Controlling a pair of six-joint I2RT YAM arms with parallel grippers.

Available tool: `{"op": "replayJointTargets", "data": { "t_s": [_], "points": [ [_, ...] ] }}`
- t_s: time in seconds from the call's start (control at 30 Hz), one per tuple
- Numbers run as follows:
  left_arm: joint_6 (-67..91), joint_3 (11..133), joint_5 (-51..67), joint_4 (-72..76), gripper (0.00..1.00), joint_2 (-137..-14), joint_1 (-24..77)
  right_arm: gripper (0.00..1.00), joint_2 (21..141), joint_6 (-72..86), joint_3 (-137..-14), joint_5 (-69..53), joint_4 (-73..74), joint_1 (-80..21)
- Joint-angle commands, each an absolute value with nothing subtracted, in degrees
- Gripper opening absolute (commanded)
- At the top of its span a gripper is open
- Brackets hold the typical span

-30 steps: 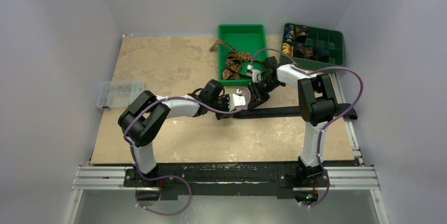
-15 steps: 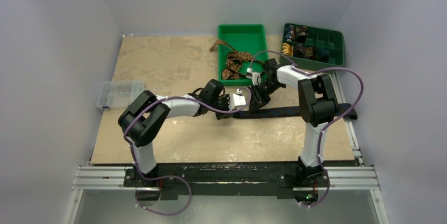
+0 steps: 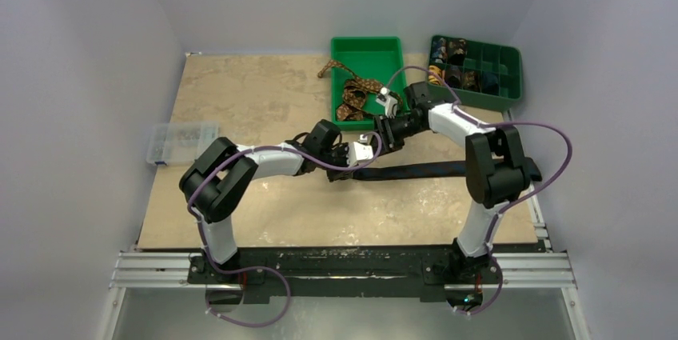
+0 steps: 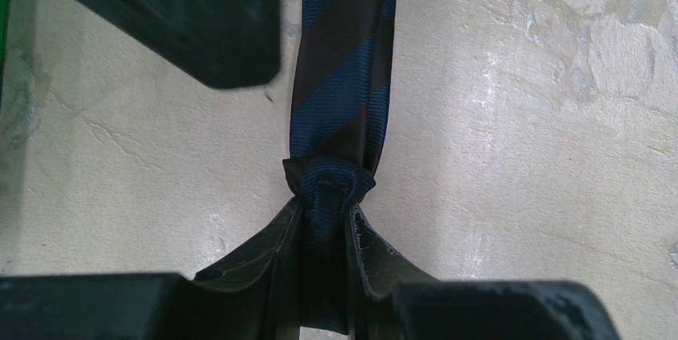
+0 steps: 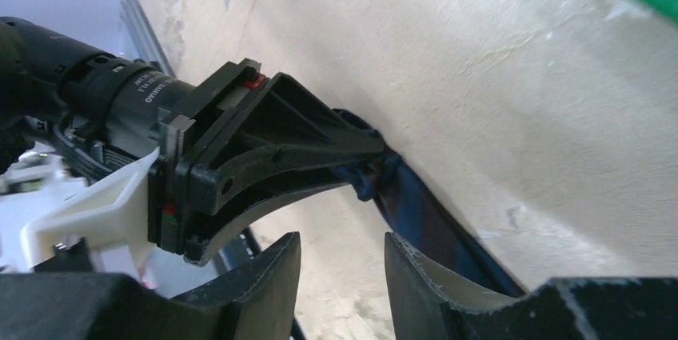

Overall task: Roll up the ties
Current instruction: Roll the tie at the center of the board.

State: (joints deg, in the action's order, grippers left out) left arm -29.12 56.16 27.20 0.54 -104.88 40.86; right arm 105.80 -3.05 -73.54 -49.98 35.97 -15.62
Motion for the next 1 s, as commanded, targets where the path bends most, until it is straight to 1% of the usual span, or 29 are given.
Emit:
{"op": "replayJointTargets", "data": {
  "t_s": [0.0, 0.1, 0.2, 0.27, 0.37, 0.53, 0.6, 0.7, 0.77, 0.97],
  "points": [
    [-28.1, 56.4, 26.3, -4.0, 0.14, -106.3, 41.1, 0.44, 107.0, 7.8, -68.9, -55.8, 27.6, -17.3],
    [-27.8, 55.8, 26.3, -3.9, 0.15, -106.0, 41.1, 0.43, 107.9, 9.6, -67.8, -55.5, 25.6, -18.2],
    [-27.5, 55.6, 26.1, -4.0, 0.15, -105.9, 41.1, 0.4, 108.5, 6.0, -68.8, -55.6, 29.4, -18.3],
    [-27.2, 55.4, 25.8, -4.0, 0.15, -105.7, 41.1, 0.37, 107.9, 1.5, -69.7, -54.2, 33.6, -17.7],
    [-27.1, 54.9, 25.6, -4.2, 0.15, -105.2, 41.2, 0.29, 106.5, -7.0, -71.4, -51.8, 41.7, -14.8],
    [-27.1, 54.3, 25.5, -4.0, 0.14, -104.8, 41.1, 0.26, 105.4, -26.0, -76.7, -43.1, 59.2, -9.0],
    [-27.0, 54.1, 25.5, -3.8, 0.15, -104.8, 41.1, 0.24, 105.2, -32.1, -76.8, -38.9, 62.7, -5.8],
    [-26.8, 54.2, 25.7, -3.5, 0.14, -105.3, 41.1, 0.22, 103.8, -38.3, -73.8, -32.8, 63.2, -2.1],
    [-26.8, 54.5, 25.7, -3.4, 0.15, -105.6, 41.1, 0.21, 102.9, -39.4, -71.2, -29.6, 62.2, -1.6],
    [-27.0, 54.2, 25.7, -3.4, 0.15, -105.6, 41.1, 0.2, 105.4, -35.2, -68.2, -28.7, 56.8, -1.5]
  ]
}}
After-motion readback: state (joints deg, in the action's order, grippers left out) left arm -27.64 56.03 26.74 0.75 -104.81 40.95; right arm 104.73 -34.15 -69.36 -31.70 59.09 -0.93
